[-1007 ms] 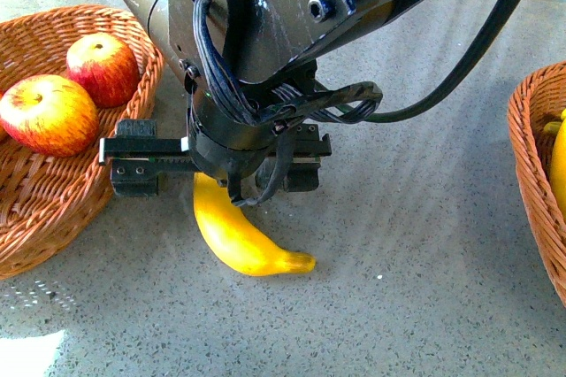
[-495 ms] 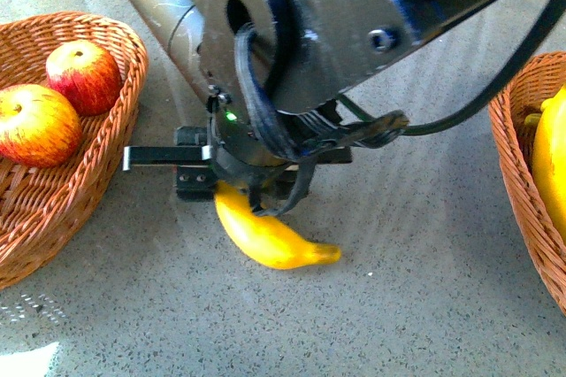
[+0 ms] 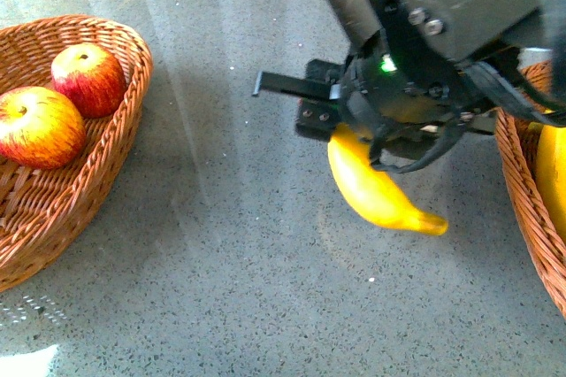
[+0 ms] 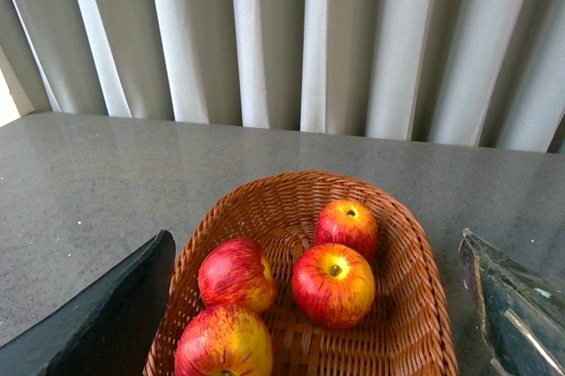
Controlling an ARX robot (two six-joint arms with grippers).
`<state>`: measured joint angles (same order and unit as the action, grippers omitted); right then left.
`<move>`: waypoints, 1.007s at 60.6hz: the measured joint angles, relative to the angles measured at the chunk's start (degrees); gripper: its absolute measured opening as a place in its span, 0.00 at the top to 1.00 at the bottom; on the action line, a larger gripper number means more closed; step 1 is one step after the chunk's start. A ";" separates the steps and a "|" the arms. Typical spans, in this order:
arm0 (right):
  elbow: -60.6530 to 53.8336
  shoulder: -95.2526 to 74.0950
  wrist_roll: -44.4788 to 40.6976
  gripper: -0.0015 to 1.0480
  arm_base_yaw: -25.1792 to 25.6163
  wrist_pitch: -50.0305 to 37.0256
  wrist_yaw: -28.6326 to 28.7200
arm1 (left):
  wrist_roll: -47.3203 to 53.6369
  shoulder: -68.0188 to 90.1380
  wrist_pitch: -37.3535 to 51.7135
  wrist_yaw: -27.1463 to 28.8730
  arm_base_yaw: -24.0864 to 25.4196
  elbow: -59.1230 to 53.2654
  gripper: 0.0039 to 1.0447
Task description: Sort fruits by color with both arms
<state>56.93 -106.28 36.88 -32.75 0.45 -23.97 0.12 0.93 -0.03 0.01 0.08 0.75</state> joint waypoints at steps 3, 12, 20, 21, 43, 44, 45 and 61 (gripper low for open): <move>-1.33 2.01 -0.79 0.66 0.98 -1.05 -0.26 | 0.00 0.00 0.00 0.00 0.00 0.00 0.09; -5.16 8.39 -3.54 0.66 3.43 -1.77 -1.49 | 0.00 0.00 0.02 0.00 0.00 0.00 0.09; -8.17 12.90 -4.17 0.66 5.07 -0.79 -2.84 | 0.00 0.00 0.02 0.00 0.00 0.00 0.09; -8.72 13.62 -4.17 0.66 5.38 -0.52 -3.13 | 0.00 0.00 0.02 0.02 0.00 0.00 0.09; -17.00 22.71 -5.16 0.66 12.61 0.68 -8.07 | 0.00 0.00 0.00 0.00 0.00 0.00 0.09; -17.59 22.99 -5.16 0.66 13.20 0.68 -8.24 | 0.00 0.00 0.02 0.00 0.00 0.00 0.09; -18.23 23.17 -5.20 0.66 13.77 0.63 -8.48 | 0.00 0.00 0.00 0.00 0.00 0.00 0.09; -23.52 23.43 -5.22 0.66 21.03 -0.68 -10.47 | 0.00 0.00 0.00 0.00 0.00 0.00 0.09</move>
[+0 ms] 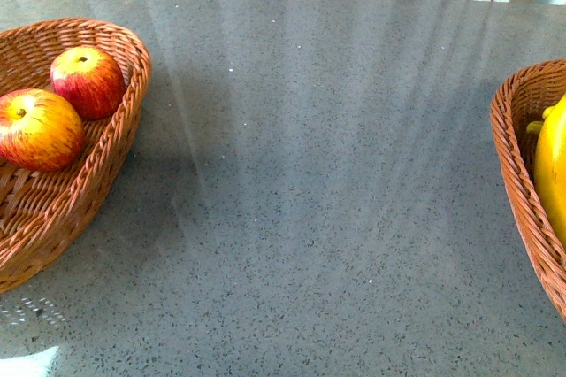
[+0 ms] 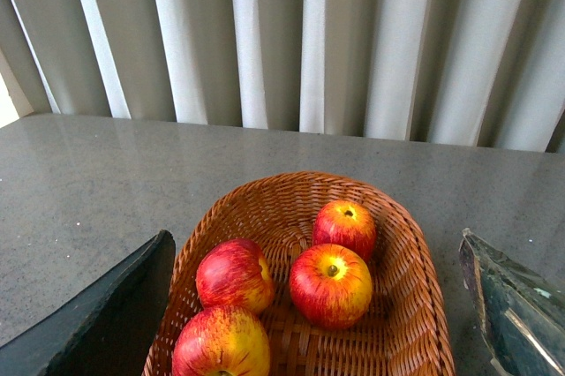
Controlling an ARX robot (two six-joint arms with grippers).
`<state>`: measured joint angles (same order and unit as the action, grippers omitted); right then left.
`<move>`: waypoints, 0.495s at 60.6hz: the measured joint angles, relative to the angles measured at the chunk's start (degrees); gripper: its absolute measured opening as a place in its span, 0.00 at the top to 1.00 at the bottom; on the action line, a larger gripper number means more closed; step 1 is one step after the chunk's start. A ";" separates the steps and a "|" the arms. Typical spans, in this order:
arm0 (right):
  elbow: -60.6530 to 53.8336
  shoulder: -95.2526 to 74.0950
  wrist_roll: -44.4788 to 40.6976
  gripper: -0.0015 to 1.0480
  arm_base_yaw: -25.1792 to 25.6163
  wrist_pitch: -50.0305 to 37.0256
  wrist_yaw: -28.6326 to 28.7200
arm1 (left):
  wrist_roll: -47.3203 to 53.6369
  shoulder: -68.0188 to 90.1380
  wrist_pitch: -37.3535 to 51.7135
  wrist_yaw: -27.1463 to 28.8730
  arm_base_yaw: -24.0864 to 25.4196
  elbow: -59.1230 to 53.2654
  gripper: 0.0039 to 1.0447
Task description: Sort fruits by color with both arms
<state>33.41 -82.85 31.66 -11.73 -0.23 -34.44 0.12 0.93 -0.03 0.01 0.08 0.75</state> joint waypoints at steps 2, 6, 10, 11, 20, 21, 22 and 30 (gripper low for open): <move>-0.44 0.00 0.00 0.66 0.70 -0.17 0.07 | 0.00 0.00 0.00 0.00 0.00 0.00 0.09; -1.03 -0.02 0.00 0.66 1.40 -0.61 0.31 | 0.00 0.00 0.02 0.00 0.00 0.00 0.09; -1.36 -0.07 -0.02 0.60 1.70 -0.87 0.81 | 0.00 0.00 0.02 0.00 0.00 0.00 0.09; -1.38 -0.09 -0.02 0.58 1.73 -0.90 0.81 | 0.00 0.00 0.00 0.00 0.00 0.00 0.09; -1.42 -0.11 -0.04 0.35 1.73 -1.99 1.49 | 0.00 0.00 0.00 0.00 0.00 0.00 0.09; -1.42 -0.11 -0.07 0.31 1.70 -2.29 1.81 | 0.00 0.00 0.00 0.00 0.00 0.00 0.09; -1.44 -0.11 -0.11 0.30 1.68 -2.47 2.05 | 0.00 0.00 0.00 0.00 0.00 0.00 0.09; -1.99 1.09 -1.46 0.09 -0.07 -6.08 4.74 | 0.00 0.00 0.00 0.00 0.00 0.00 0.09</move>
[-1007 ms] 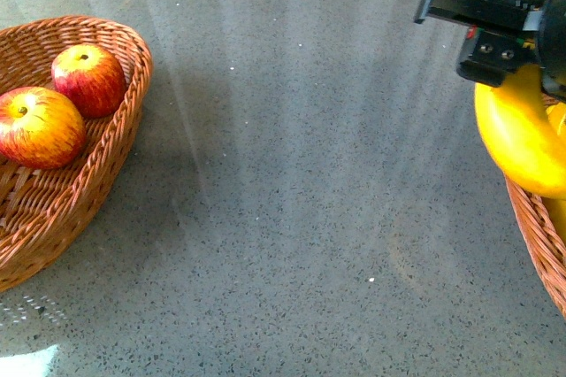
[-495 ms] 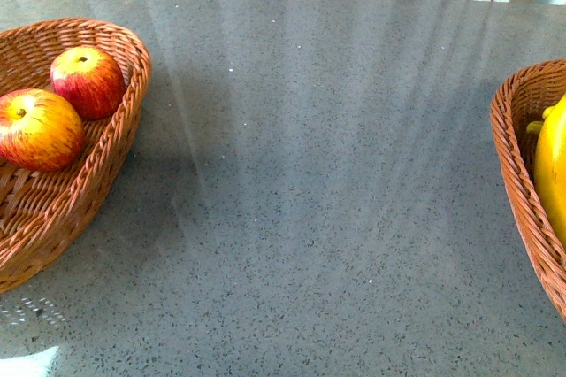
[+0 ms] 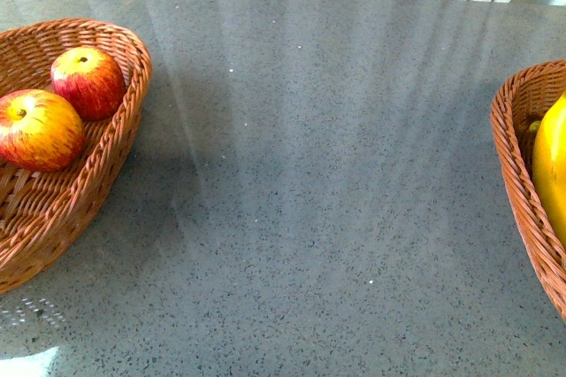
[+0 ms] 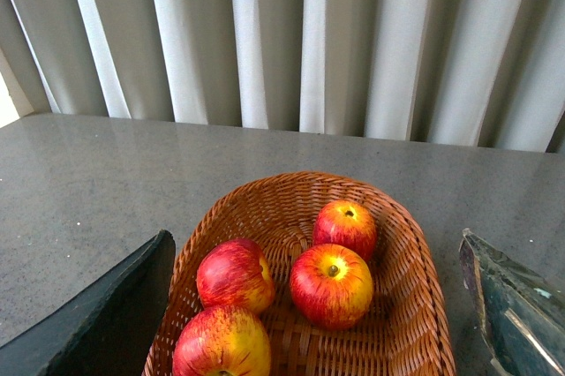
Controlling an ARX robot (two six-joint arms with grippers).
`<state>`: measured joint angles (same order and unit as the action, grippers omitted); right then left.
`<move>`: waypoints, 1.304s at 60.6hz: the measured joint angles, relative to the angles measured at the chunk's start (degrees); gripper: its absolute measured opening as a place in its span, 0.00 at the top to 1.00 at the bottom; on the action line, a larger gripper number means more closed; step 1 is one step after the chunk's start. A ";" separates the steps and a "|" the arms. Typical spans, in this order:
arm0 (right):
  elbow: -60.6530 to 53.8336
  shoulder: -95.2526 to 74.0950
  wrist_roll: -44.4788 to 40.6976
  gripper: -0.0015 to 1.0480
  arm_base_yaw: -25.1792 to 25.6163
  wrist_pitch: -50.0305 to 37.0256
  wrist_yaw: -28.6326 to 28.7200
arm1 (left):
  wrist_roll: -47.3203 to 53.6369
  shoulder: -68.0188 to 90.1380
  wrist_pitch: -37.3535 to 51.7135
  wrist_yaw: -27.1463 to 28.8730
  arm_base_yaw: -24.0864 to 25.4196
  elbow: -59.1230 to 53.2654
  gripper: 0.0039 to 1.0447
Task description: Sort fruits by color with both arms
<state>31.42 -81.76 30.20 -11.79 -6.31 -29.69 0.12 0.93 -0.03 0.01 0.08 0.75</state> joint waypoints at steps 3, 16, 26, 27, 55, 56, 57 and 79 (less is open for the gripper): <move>-0.31 1.31 -1.33 0.08 -1.51 -1.97 0.70 | 0.00 0.00 0.00 0.00 0.00 0.00 0.09; -1.97 4.50 -7.98 0.12 -7.30 -11.89 4.61 | 0.00 0.00 0.00 0.00 0.00 0.00 0.09; -18.08 2.58 -24.90 0.41 -2.93 -54.21 15.80 | 0.00 0.00 0.00 0.00 0.00 0.00 0.09; -18.93 3.23 -25.88 0.45 -2.43 -56.04 16.17 | 0.00 0.00 0.02 0.02 0.00 0.00 0.09; -28.04 24.83 -29.88 0.98 5.05 -46.29 23.19 | 0.00 0.00 0.00 0.00 0.00 0.00 0.09; -28.30 25.77 -29.88 0.98 5.31 -45.57 23.39 | 0.00 0.00 0.00 0.00 0.00 0.00 0.09; -28.52 26.73 -29.86 0.98 5.55 -44.81 23.58 | 0.00 0.00 0.02 0.00 0.00 0.00 0.09; -30.32 43.54 -29.94 0.98 11.56 -30.80 29.55 | 0.00 0.00 0.00 0.00 0.00 0.00 0.09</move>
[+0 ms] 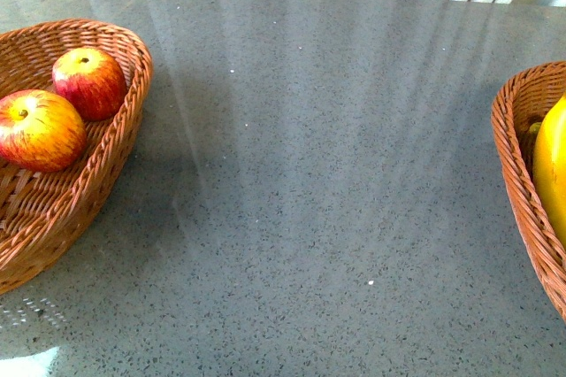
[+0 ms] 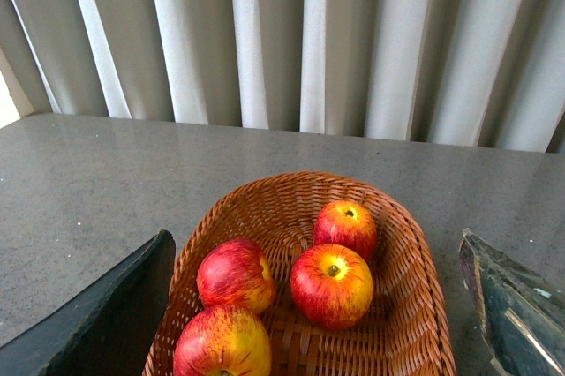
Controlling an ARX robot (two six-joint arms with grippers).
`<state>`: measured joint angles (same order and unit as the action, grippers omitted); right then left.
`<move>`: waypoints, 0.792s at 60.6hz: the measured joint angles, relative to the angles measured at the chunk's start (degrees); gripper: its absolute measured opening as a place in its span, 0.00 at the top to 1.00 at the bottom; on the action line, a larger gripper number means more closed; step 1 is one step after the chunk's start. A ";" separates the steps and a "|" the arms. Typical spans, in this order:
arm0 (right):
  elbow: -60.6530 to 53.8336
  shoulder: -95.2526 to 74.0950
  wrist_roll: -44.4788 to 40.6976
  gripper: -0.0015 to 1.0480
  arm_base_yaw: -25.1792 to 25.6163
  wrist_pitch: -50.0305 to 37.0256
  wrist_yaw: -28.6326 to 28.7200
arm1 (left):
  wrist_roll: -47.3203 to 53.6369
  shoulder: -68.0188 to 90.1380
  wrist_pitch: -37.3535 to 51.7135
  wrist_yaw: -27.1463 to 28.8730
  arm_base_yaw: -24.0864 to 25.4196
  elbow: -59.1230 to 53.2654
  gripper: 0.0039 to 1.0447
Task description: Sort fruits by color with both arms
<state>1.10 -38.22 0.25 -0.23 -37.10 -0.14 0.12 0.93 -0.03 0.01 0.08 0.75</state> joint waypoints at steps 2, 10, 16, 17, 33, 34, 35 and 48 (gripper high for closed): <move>-0.02 1.16 0.02 0.98 0.00 1.14 -0.02 | 0.00 0.00 0.02 0.00 0.00 0.00 0.09; -0.02 6.12 0.00 0.98 0.02 5.64 0.00 | 0.00 0.00 0.02 0.02 0.00 0.00 0.09; -0.04 9.29 0.00 0.98 0.02 8.59 0.00 | 0.00 0.00 0.02 0.00 0.00 0.00 0.09; -0.04 9.99 0.00 0.98 0.04 9.25 0.00 | 0.00 0.00 0.00 0.00 0.00 0.00 0.09; -0.07 17.44 0.02 0.98 0.04 16.37 0.00 | 0.00 0.00 0.00 0.02 0.00 0.00 0.09; -0.07 17.70 0.00 0.98 0.02 16.61 0.00 | 0.00 0.00 0.00 0.02 0.00 0.00 0.09; -0.07 18.18 0.00 0.98 0.04 17.07 0.00 | 0.00 0.00 0.02 0.00 0.00 0.00 0.09; -0.07 22.84 0.00 0.98 0.04 21.70 0.00 | 0.00 0.00 0.00 0.00 0.00 0.00 0.09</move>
<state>1.04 -15.38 0.25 -0.19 -15.40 -0.14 0.12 0.93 -0.03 0.01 0.08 0.75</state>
